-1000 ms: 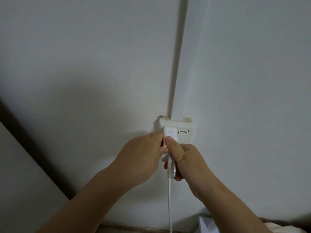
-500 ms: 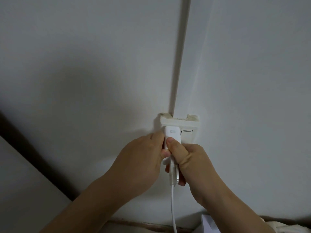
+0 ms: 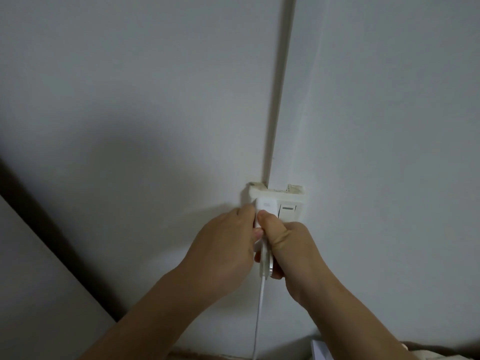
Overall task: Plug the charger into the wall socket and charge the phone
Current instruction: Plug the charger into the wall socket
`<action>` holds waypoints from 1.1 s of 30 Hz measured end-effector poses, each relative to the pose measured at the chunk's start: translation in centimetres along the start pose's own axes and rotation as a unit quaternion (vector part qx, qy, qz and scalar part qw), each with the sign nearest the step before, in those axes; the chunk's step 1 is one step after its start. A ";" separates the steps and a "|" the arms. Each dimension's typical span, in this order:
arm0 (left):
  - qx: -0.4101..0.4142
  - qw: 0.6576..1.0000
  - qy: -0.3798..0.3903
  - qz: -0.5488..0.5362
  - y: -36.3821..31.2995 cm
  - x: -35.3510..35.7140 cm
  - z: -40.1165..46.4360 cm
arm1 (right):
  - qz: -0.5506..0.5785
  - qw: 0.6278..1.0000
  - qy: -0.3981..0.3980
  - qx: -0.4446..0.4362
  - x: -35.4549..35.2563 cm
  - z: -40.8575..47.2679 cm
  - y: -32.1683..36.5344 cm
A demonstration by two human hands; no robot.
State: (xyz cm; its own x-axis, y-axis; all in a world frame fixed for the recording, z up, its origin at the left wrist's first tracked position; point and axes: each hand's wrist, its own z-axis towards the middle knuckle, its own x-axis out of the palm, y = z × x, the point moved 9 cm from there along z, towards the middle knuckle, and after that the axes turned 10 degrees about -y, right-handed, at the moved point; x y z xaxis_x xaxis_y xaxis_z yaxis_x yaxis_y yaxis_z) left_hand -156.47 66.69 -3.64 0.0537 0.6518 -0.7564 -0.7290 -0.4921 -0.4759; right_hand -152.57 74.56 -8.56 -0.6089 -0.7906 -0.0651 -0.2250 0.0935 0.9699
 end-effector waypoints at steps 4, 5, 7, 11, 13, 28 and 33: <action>0.006 1.000 0.005 -0.009 0.2 0.3 0.3 | -0.004 1.000 0.002 0.000 0.2 0.4 -0.2; 0.004 1.000 0.006 -0.014 0.2 0.3 0.3 | -0.007 1.000 -0.002 0.001 0.1 0.4 -0.2; 0.000 1.000 0.003 -0.023 0.1 0.1 0.2 | -0.013 1.000 -0.002 -0.002 0.1 0.3 -0.1; -0.010 1.000 0.010 -0.026 0.1 0.0 -0.1 | -0.056 0.998 0.035 0.002 0.3 -0.4 0.3; -0.023 0.999 0.012 -0.022 0.3 -0.3 -0.4 | -0.081 0.995 0.054 0.003 0.2 -0.9 0.3; -0.048 0.995 0.083 0.012 2.5 0.6 -7.9 | -0.280 0.949 -0.007 -0.146 -3.1 -6.1 -3.3; -0.034 0.991 0.129 0.018 2.8 2.6 -10.9 | -0.395 0.907 0.016 -0.145 -3.7 -8.1 -7.2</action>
State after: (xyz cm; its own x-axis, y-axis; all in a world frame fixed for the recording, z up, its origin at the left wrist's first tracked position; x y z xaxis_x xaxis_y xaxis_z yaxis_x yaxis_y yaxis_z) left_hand -150.93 60.73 -11.79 0.2072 0.4678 -0.8592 -0.6861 -0.5566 -0.4685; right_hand -142.54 71.89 -13.41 -0.3221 -0.5594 -0.7637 -0.3695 -0.6684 0.6455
